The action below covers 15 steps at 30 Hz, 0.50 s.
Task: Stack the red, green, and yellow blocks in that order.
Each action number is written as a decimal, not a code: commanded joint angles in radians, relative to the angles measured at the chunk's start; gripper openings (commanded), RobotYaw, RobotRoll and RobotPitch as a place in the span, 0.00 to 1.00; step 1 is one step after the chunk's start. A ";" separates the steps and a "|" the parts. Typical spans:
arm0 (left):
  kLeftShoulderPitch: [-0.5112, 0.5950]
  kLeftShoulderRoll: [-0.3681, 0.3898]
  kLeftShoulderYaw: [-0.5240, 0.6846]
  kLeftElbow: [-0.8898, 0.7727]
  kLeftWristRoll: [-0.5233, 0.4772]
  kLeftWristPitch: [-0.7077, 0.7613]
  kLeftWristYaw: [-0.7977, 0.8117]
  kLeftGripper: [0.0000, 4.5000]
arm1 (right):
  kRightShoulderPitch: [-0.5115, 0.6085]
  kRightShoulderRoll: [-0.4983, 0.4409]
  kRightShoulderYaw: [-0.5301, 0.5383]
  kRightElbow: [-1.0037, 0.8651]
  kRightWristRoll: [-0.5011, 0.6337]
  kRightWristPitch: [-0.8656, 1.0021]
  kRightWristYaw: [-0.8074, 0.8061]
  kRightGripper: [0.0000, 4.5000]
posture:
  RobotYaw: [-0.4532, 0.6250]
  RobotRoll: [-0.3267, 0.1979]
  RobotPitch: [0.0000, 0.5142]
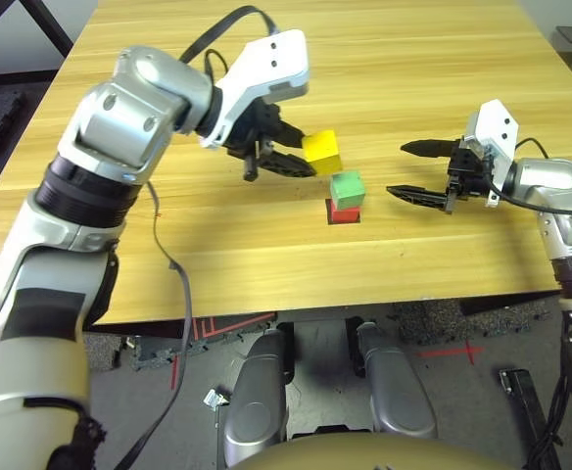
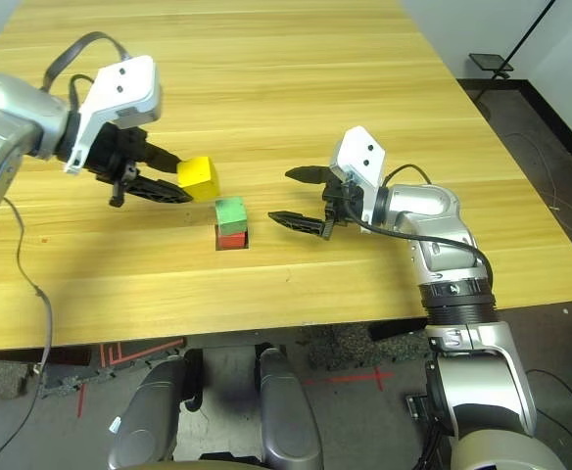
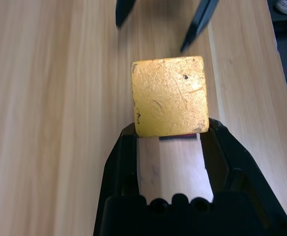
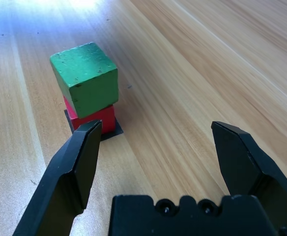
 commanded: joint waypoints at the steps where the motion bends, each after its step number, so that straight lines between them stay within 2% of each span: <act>1: -0.014 -0.030 -0.032 0.001 0.018 0.011 -0.001 0.41 | 0.004 0.004 0.005 0.001 -0.005 -0.003 -0.002 1.00 | 0.71 0.88 0.38; 15: -0.029 0.011 -0.151 -0.092 0.065 0.024 -0.126 0.41 | 0.006 0.006 0.001 -0.009 0.003 0.006 -0.009 1.00 | 0.71 0.90 0.38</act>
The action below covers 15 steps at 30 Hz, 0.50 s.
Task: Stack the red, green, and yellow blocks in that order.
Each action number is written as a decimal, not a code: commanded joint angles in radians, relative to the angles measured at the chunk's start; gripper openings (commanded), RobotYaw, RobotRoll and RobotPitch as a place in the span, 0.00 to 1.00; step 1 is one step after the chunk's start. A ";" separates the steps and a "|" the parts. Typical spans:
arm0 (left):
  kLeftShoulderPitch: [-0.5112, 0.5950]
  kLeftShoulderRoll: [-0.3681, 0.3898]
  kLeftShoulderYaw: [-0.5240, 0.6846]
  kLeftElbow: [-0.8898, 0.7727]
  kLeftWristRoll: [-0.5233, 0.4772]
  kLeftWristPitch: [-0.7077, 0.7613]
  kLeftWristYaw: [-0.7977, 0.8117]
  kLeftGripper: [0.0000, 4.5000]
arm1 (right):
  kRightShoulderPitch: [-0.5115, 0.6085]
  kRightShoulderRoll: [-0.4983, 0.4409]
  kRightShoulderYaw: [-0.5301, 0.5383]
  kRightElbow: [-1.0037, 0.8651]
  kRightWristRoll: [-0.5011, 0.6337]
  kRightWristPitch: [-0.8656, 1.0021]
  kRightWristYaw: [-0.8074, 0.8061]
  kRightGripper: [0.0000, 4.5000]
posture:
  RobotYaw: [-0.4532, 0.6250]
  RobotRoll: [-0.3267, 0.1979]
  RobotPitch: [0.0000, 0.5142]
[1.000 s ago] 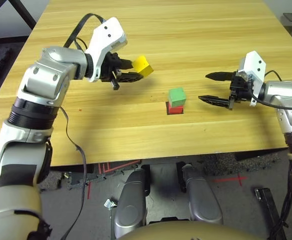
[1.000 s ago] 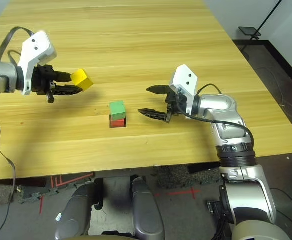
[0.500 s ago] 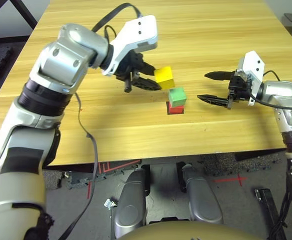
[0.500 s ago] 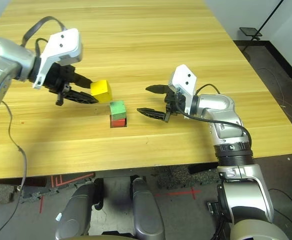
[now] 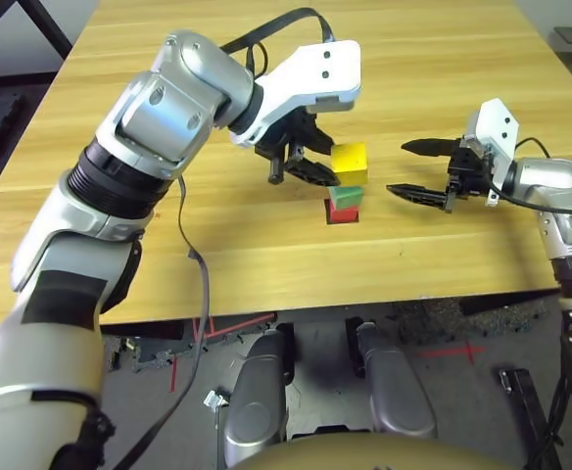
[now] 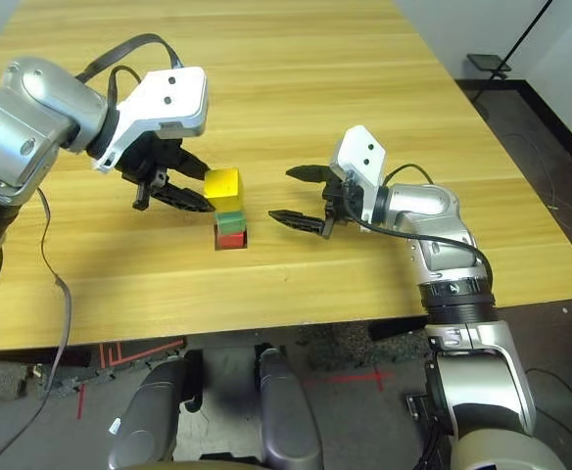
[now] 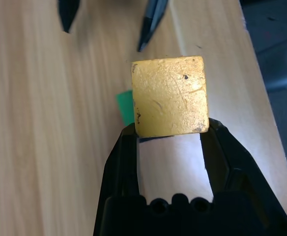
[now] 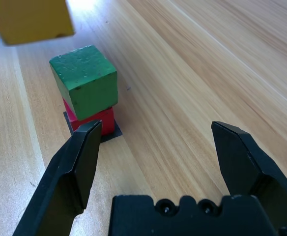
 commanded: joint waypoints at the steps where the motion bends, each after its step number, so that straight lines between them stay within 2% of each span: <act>1: -0.003 -0.008 -0.015 -0.022 0.010 0.006 -0.007 0.41 | 0.007 0.006 0.001 -0.010 0.003 0.008 -0.004 1.00 | 0.71 0.90 0.38; 10: -0.009 -0.045 -0.019 0.044 0.036 -0.009 0.007 0.41 | 0.008 0.008 0.000 -0.023 0.005 0.019 -0.008 1.00 | 0.71 0.91 0.39; 15: -0.016 -0.051 -0.033 0.114 0.087 -0.058 0.016 0.41 | 0.008 0.008 0.001 -0.029 0.005 0.023 -0.009 1.00 | 0.71 0.91 0.39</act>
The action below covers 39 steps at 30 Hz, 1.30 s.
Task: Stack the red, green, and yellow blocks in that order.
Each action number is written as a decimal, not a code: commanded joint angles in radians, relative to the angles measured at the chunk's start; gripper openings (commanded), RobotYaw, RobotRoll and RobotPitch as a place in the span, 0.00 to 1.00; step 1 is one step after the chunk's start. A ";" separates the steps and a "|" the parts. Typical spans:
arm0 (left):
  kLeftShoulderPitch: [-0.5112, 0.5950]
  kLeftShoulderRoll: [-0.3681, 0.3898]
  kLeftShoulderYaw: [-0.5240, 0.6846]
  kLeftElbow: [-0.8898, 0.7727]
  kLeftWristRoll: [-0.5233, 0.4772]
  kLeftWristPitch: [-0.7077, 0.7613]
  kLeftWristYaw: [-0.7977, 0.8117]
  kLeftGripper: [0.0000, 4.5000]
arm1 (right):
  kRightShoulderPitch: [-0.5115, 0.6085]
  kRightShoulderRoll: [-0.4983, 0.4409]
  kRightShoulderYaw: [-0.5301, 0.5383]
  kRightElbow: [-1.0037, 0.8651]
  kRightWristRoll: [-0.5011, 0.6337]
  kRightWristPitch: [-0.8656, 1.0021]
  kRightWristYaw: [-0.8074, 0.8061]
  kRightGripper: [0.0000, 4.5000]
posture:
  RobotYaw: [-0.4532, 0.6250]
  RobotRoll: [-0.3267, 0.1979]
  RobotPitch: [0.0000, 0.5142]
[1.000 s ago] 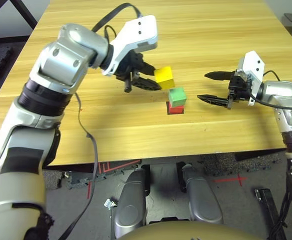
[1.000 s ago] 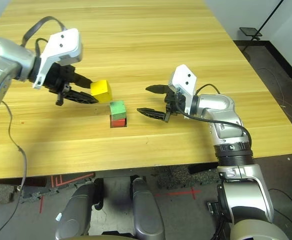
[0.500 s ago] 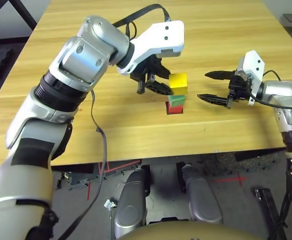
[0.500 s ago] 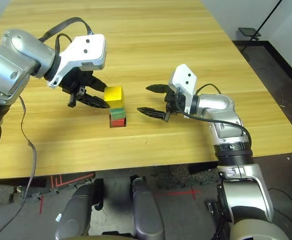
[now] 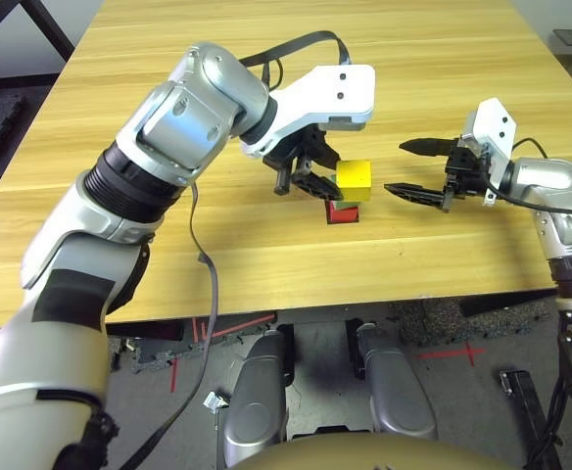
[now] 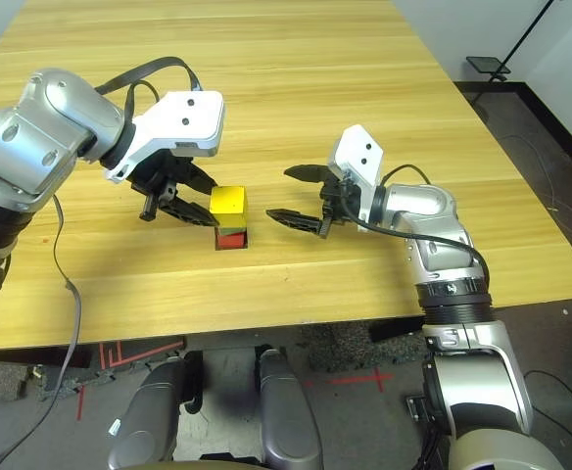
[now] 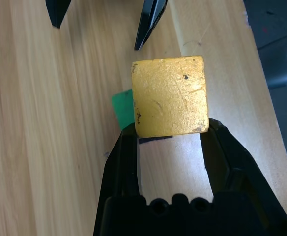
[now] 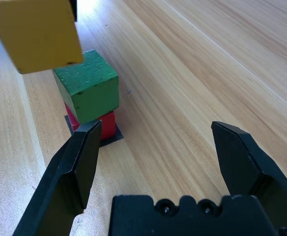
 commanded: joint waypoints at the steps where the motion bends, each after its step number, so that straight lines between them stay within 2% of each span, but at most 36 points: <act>1: -0.014 -0.002 -0.021 0.038 0.047 -0.050 0.004 0.41 | 0.009 -0.002 0.000 -0.019 0.005 0.010 0.001 1.00 | 0.71 0.91 0.39; 9: -0.013 -0.021 -0.009 0.079 0.082 -0.074 -0.005 0.41 | 0.027 -0.029 -0.009 -0.067 0.021 0.038 0.020 1.00 | 0.70 0.89 0.39; 22: -0.025 -0.054 0.007 0.044 0.061 -0.029 -0.017 0.41 | 0.044 -0.109 -0.034 -0.136 0.051 0.090 0.042 1.00 | 0.69 0.88 0.40; 39: -0.014 -0.060 -0.011 0.127 0.130 -0.116 -0.021 0.41 | 0.043 -0.101 -0.037 -0.154 0.059 0.101 0.029 1.00 | 0.68 0.88 0.40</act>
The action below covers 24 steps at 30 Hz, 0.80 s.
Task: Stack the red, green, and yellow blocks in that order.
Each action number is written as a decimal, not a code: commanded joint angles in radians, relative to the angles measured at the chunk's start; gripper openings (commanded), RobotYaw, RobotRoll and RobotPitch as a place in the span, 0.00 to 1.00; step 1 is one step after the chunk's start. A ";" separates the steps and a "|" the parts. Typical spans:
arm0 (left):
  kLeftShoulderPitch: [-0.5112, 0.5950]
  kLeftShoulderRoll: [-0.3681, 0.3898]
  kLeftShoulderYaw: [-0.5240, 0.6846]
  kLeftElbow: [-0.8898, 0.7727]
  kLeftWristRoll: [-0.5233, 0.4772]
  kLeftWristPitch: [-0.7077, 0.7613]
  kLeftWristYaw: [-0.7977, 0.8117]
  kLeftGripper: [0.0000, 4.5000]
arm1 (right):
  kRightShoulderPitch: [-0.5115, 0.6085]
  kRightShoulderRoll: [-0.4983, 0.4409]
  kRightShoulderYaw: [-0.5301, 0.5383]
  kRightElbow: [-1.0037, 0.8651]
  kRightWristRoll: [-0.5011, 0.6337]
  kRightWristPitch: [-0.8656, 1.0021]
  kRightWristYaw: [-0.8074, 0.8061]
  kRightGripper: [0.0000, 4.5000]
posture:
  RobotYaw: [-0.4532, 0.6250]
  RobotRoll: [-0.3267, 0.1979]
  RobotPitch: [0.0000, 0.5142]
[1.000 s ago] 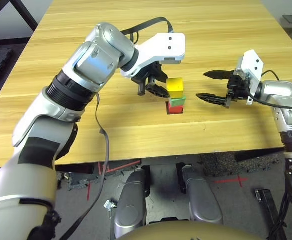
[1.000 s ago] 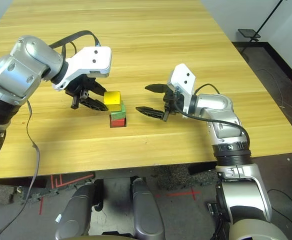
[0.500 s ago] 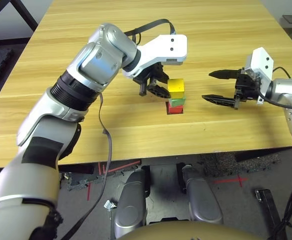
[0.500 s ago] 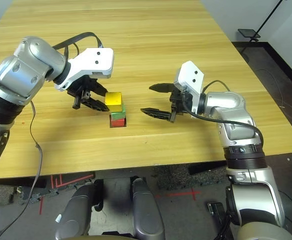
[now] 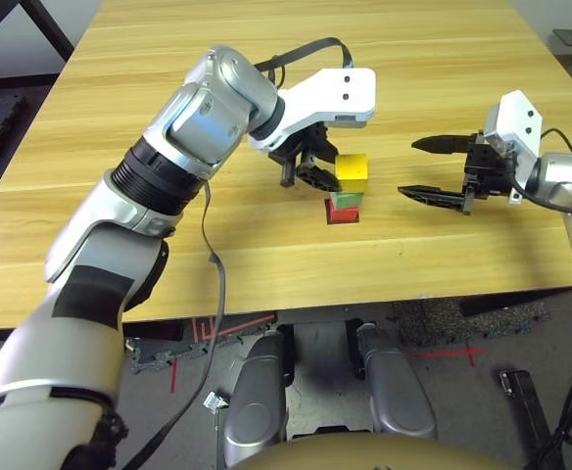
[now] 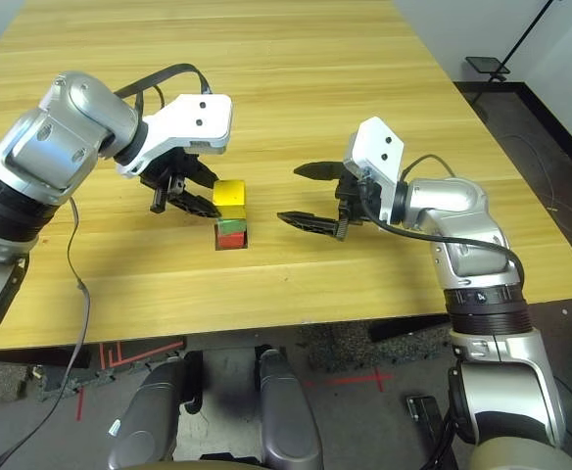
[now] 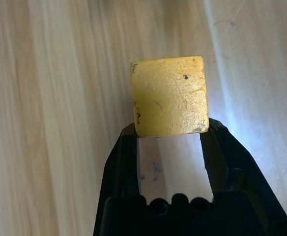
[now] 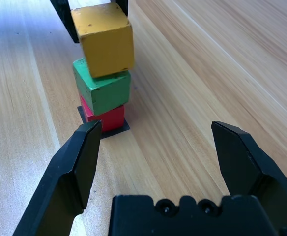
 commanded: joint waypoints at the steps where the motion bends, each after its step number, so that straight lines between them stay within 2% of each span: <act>1: -0.002 -0.004 -0.009 0.000 0.011 -0.014 -0.015 0.41 | 0.000 0.003 -0.009 0.000 0.016 0.004 0.000 1.00 | 0.68 0.88 0.40; 24: 0.016 -0.014 -0.015 -0.047 0.016 0.008 -0.046 0.41 | -0.005 0.032 -0.006 0.031 0.006 -0.017 -0.018 1.00 | 0.68 0.91 0.40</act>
